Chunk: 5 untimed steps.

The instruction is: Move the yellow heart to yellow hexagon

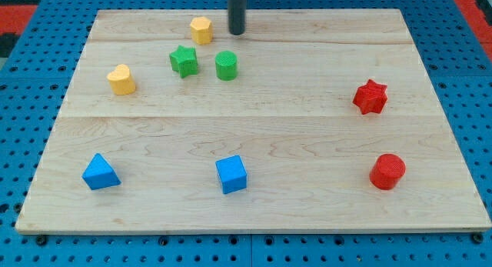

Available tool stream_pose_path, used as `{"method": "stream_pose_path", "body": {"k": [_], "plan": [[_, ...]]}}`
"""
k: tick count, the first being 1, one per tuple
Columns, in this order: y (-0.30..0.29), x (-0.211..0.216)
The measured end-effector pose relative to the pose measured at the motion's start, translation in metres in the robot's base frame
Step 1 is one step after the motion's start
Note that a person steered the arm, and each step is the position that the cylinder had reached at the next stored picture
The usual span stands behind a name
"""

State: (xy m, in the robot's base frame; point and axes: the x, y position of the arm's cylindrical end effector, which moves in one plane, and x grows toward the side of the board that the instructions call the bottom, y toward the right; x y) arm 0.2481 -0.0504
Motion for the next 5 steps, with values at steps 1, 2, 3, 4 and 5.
{"method": "stream_pose_path", "body": {"k": [1, 2, 3, 4, 5], "plan": [[-0.086, 0.000], [-0.104, 0.000], [-0.106, 0.031], [-0.110, 0.067], [-0.030, 0.089]]}}
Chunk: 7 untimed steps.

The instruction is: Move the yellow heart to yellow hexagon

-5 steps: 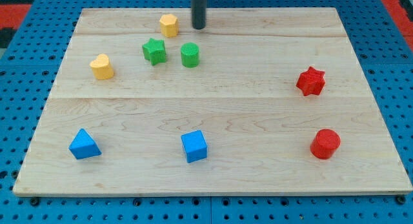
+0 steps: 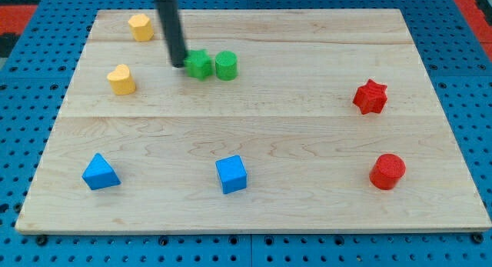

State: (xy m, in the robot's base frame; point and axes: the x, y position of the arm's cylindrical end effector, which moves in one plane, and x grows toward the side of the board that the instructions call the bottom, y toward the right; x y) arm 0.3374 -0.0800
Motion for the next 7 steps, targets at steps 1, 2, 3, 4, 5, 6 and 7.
{"method": "stream_pose_path", "body": {"k": [1, 2, 3, 4, 5, 6, 7], "plan": [[0.011, 0.015], [-0.010, 0.058], [-0.085, 0.089], [-0.118, 0.061], [-0.118, 0.014], [-0.118, -0.012], [-0.117, -0.026]]}}
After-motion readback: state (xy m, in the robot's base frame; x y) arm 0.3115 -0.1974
